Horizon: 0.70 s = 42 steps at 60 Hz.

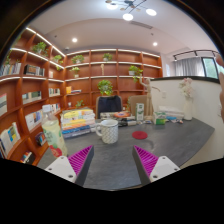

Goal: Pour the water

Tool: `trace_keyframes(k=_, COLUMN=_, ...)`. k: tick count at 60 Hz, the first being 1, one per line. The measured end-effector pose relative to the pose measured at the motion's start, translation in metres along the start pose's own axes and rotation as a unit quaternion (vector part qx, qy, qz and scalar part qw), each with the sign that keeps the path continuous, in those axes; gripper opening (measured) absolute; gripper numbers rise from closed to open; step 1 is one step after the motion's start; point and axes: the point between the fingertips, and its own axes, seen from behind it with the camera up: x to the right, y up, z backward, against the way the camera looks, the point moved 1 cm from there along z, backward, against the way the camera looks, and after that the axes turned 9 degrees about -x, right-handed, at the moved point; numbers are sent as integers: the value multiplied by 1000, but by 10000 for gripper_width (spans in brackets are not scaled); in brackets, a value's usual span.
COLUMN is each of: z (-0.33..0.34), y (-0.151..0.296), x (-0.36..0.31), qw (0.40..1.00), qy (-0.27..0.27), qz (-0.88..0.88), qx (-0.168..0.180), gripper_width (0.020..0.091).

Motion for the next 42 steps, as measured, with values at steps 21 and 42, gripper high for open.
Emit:
trace_keyframes(k=21, z=-25, y=-45, x=-166, qw=990, qy=116, qz=75, qx=-25, gripper_width=789)
trace_keyframes(k=42, z=-75, y=10, x=-227, qw=988, qy=144, qz=61, qx=17, gripper_width=791)
